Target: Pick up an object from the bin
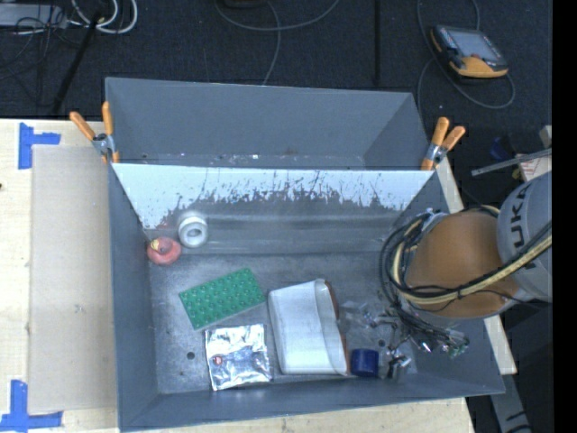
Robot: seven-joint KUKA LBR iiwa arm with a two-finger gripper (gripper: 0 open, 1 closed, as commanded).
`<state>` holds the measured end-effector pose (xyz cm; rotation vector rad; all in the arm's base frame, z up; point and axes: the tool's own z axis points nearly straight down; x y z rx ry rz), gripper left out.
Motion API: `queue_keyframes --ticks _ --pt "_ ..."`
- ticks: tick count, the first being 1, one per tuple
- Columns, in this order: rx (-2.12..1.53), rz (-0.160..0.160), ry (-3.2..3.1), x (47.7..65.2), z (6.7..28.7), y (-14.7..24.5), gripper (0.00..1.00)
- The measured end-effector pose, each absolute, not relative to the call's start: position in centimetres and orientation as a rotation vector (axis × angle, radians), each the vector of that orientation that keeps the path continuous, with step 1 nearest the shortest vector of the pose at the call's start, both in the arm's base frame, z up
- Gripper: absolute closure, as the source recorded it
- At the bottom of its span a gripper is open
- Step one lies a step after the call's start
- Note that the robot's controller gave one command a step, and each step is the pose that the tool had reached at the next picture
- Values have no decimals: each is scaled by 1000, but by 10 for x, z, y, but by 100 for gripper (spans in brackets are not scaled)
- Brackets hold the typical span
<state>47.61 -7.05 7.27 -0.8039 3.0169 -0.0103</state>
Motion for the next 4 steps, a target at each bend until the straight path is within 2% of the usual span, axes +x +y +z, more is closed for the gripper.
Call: queue_keyframes --ticks 3,4 --pt "-1277 -3 2859 478 71 -55 0" --pt "-1299 -6 2850 479 71 -51 0"
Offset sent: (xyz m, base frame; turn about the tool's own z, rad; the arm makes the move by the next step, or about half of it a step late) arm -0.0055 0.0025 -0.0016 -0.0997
